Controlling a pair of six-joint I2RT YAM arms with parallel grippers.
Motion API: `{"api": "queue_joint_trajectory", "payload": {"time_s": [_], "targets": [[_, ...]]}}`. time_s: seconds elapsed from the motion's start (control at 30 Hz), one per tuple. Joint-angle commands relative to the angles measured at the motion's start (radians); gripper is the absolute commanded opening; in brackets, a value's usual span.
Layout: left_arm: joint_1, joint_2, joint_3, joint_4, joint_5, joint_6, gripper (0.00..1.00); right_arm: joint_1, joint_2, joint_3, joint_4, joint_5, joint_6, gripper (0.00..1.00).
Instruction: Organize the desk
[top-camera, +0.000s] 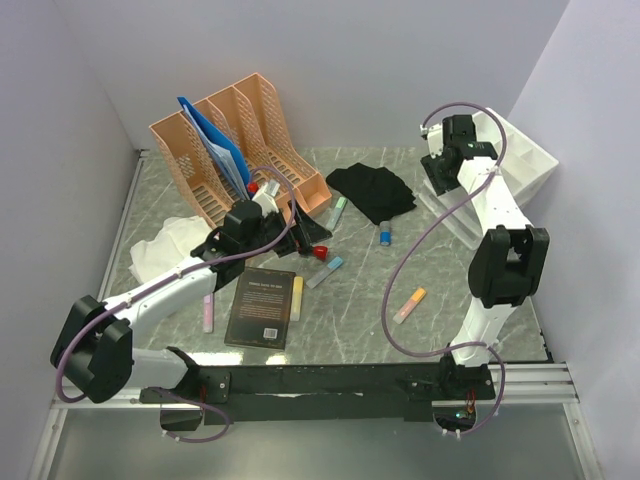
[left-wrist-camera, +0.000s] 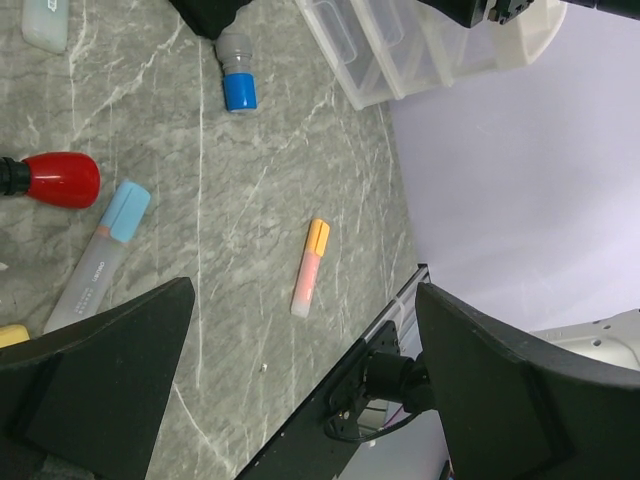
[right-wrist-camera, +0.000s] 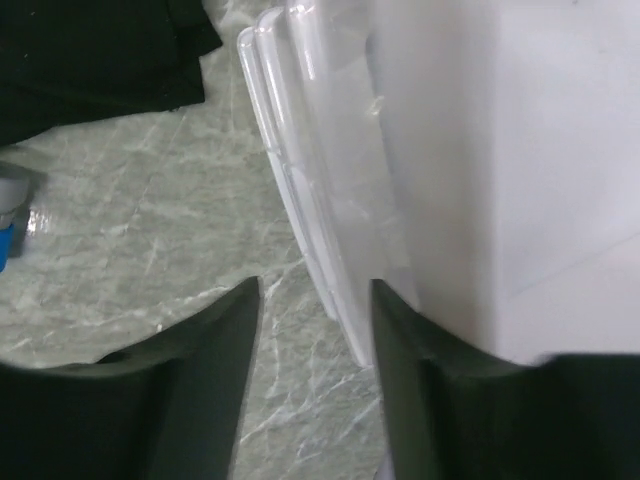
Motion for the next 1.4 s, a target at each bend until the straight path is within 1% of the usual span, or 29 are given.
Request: {"api": "queue_joint_trajectory", "payload": {"time_s": [0.0,0.03,0.07,0.1,0.13,0.17,0.2,0.23,0.3,0.43,0.47,0.53,0.63,0.7,0.8,1.03,1.1,1.27,1.3,1.37], "targets": [[0.007,-0.025,0.003,0.028,-0.007,0.027,1.00,-0.004,-0.037,-0.018,0.092,0.073,-0.012,0.63],[0.007,-0.024,0.003,0.029,-0.007,0.028,0.99,-0.004,-0.039,-0.019,0.085,0.071,-0.018,0.64],[0.007,-0.024,0.005,0.028,-0.007,0.028,0.99,-0.004,-0.043,-0.019,0.080,0.067,-0.024,0.68],[0.007,-0.024,0.005,0.028,-0.007,0.030,1.00,-0.004,-0.045,-0.015,0.074,0.056,-0.039,0.69],[0.007,-0.024,0.006,0.028,-0.009,0.032,0.99,-0.004,-0.046,-0.003,0.025,0.038,-0.050,0.72],[0.007,-0.024,0.006,0.028,-0.007,0.032,0.99,-0.006,-0.051,0.014,-0.016,-0.005,-0.067,0.73],[0.007,-0.024,0.006,0.028,-0.009,0.032,0.99,-0.004,-0.051,0.067,-0.068,-0.112,-0.122,0.74],[0.008,-0.025,0.006,0.028,-0.009,0.033,0.99,-0.006,-0.054,0.098,-0.187,-0.187,-0.153,0.74],[0.008,-0.025,0.008,0.029,-0.009,0.033,0.99,-0.007,-0.085,0.152,-0.250,-0.311,-0.197,0.76],[0.008,-0.030,0.011,0.031,-0.015,0.039,1.00,-0.012,-0.140,0.226,-0.282,-0.343,-0.205,0.79],[0.008,-0.031,0.013,0.029,-0.015,0.039,0.99,-0.050,-0.135,0.252,-0.293,-0.347,-0.196,0.79],[0.008,-0.031,0.014,0.028,-0.016,0.042,1.00,-0.079,-0.106,0.338,-0.336,-0.355,-0.185,0.78],[0.008,-0.037,0.008,0.029,-0.018,0.047,0.99,-0.145,-0.057,0.441,-0.383,-0.369,-0.159,0.75],[0.008,-0.040,-0.003,0.032,-0.019,0.044,0.99,-0.188,-0.036,0.485,-0.400,-0.378,-0.150,0.71],[0.008,-0.053,-0.020,0.043,-0.018,0.038,0.99,-0.227,-0.007,0.498,-0.416,-0.390,-0.148,0.68],[0.008,-0.039,-0.015,0.054,0.002,0.038,0.99,-0.242,0.081,0.502,-0.431,-0.424,-0.174,0.61],[0.008,-0.034,-0.009,0.057,0.005,0.036,1.00,-0.241,0.107,0.519,-0.435,-0.424,-0.181,0.60],[0.008,-0.025,-0.007,0.072,0.008,0.025,0.99,-0.239,0.176,0.530,-0.446,-0.406,-0.194,0.53],[0.008,-0.022,-0.007,0.075,0.013,0.019,0.99,-0.239,0.179,0.525,-0.446,-0.406,-0.197,0.51],[0.008,-0.013,-0.009,0.095,0.022,0.012,0.99,-0.239,0.184,0.513,-0.454,-0.421,-0.207,0.42]]}}
